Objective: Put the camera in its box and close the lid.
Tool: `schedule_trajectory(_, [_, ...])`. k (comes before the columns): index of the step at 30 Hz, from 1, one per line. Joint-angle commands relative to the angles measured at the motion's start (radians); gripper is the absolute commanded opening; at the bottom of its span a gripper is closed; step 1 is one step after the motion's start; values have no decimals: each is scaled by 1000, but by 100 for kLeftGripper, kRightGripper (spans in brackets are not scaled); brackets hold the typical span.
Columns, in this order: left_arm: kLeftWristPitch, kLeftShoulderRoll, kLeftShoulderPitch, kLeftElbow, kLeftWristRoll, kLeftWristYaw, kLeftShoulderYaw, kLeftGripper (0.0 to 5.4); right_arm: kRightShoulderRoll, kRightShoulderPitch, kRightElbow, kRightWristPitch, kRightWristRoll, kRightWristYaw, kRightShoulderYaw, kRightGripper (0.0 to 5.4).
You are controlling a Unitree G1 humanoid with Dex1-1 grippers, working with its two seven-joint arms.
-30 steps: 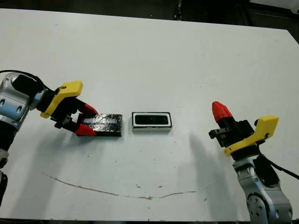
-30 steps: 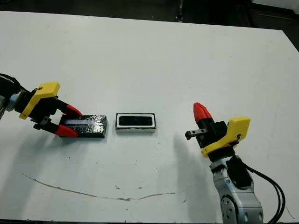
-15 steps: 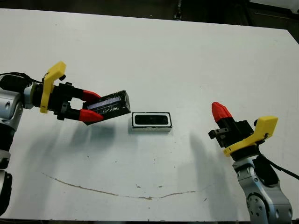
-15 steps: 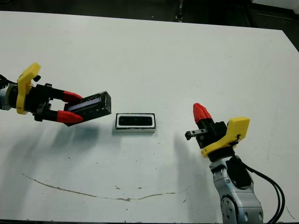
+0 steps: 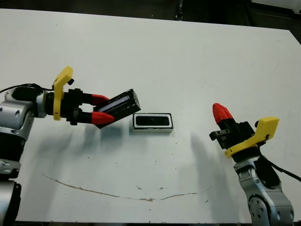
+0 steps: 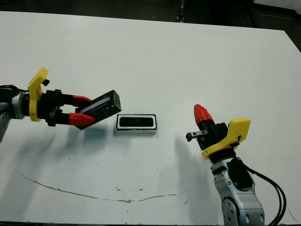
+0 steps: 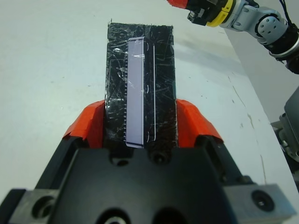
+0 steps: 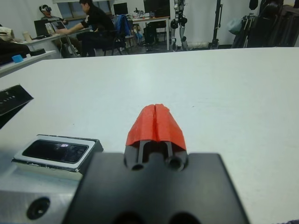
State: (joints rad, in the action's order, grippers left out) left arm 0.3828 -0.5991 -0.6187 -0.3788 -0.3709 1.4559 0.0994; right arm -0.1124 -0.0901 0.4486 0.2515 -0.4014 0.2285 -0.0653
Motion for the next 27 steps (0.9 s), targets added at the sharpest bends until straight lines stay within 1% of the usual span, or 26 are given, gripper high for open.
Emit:
schedule_trajectory(1, [29, 13, 15, 22, 20, -26, 31, 315, -9, -13, -1, 16, -4, -1, -7, 0])
schedule_trajectory(5, [46, 30, 1, 18, 25, -37, 54, 315, -9, -11, -6, 7, -9, 8, -7, 0])
schedule_trajectory(8, [14, 36, -5, 26, 48, -48, 73, 315, -11, -9, -6, 12, -7, 7, -7, 0])
schedule_trajectory(10, [-16, 50, -6, 23, 55, -55, 78, 315, -11, -9, -7, 12, -9, 9, -8, 0])
schedule_trajectory(14, [-40, 77, -25, 1, 70, -57, 96, 315, -9, -10, -3, 12, 0, 3, -3, 0])
schedule_trajectory(18, [-37, 101, -50, -26, 88, -53, 120, 315, -7, -11, -1, 8, 6, -1, 0, 0])
schedule_trajectory(22, [-47, 127, -62, -56, 90, -46, 132, 315, -6, -14, 0, 8, 6, -4, -1, 0])
schedule_trajectory(27, [-30, 145, -68, -67, 95, -39, 148, 315, -5, -17, -1, 7, 5, -4, -3, 0])
